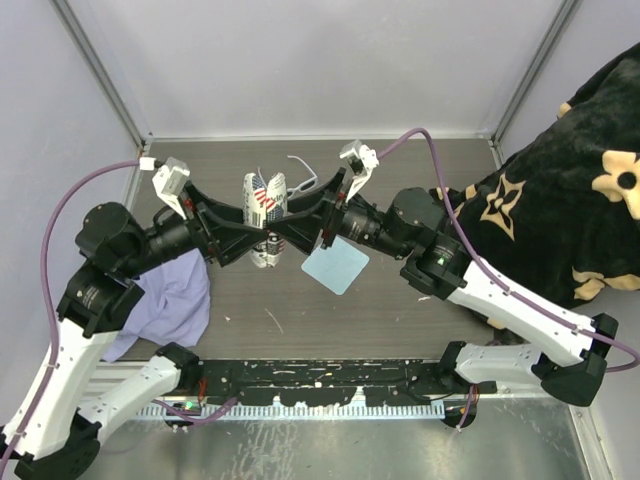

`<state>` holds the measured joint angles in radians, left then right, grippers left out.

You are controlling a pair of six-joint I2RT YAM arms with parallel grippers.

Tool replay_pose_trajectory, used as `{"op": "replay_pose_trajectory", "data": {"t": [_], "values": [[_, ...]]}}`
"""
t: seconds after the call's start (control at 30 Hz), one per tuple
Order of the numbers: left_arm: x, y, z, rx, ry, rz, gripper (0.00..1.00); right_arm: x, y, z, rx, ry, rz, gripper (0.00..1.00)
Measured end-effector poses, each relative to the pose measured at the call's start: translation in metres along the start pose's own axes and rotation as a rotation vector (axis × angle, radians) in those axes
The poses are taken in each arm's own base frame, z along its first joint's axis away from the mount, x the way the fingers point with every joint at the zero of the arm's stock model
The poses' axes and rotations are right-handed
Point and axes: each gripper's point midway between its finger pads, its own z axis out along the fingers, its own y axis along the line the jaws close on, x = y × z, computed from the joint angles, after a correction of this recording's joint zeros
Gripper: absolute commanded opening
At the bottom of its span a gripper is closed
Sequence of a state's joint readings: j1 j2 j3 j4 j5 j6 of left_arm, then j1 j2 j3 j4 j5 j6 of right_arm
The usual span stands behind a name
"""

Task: Organize the sunglasses
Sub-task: Open the sunglasses case.

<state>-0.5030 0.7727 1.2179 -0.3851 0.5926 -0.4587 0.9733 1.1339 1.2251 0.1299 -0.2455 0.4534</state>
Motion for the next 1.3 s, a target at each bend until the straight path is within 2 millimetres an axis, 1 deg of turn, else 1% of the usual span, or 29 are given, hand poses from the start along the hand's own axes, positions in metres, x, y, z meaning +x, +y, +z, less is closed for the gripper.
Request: {"op": "replay_pose_trajectory", "data": {"t": [0.07,0.17,0.27,0.3,0.4,0.47,0.57,0.73,0.87,0.9,0.93,1.0,1.07,1.17,1.27,1.3], "values": [[0.001,0.012,0.002,-0.056,0.009,-0.002,0.0,0.002,-0.012,0.001,0.064,0.008,-0.001,0.0],[0.006,0.033,0.005,-0.153,0.022,-0.001,0.01,0.008,-0.035,0.005,0.178,0.03,-0.009,0.0],[0.014,0.056,0.007,-0.253,0.051,-0.012,0.0,0.019,-0.059,0.009,0.283,0.064,-0.013,0.0],[0.017,0.063,0.007,-0.28,0.061,-0.014,0.02,0.023,-0.066,0.01,0.311,0.076,-0.013,0.0],[0.024,0.076,0.007,-0.337,0.088,-0.023,0.21,0.031,-0.079,0.012,0.368,0.098,-0.014,0.0],[0.027,0.082,0.008,-0.36,0.099,-0.028,0.42,0.035,-0.085,0.013,0.394,0.103,-0.015,0.0],[0.029,0.085,0.007,-0.375,0.101,-0.031,0.59,0.037,-0.089,0.013,0.41,0.104,-0.016,0.0],[0.027,0.082,0.003,-0.371,0.086,-0.027,0.75,0.036,-0.087,0.014,0.407,0.099,-0.02,0.0],[0.027,0.075,-0.001,-0.352,0.073,-0.024,0.86,0.035,-0.096,0.011,0.441,0.091,-0.041,0.0],[0.027,0.072,-0.003,-0.341,0.07,-0.024,0.87,0.036,-0.099,0.01,0.449,0.093,-0.045,0.0],[0.026,0.069,-0.004,-0.33,0.065,-0.023,0.92,0.038,-0.101,0.009,0.453,0.097,-0.048,0.0],[0.025,0.066,-0.005,-0.319,0.06,-0.022,0.97,0.041,-0.104,0.007,0.461,0.107,-0.056,0.01],[0.025,0.063,-0.006,-0.311,0.057,-0.028,0.99,0.043,-0.106,0.006,0.463,0.115,-0.068,0.02],[0.025,0.061,-0.007,-0.309,0.055,-0.034,1.0,0.043,-0.106,0.0,0.46,0.122,-0.11,0.03],[0.029,0.065,-0.011,-0.34,0.066,-0.044,0.99,0.04,-0.105,-0.014,0.452,0.119,-0.182,0.02],[0.031,0.067,-0.015,-0.361,0.071,-0.051,0.99,0.039,-0.104,-0.021,0.444,0.116,-0.228,0.02]]}}
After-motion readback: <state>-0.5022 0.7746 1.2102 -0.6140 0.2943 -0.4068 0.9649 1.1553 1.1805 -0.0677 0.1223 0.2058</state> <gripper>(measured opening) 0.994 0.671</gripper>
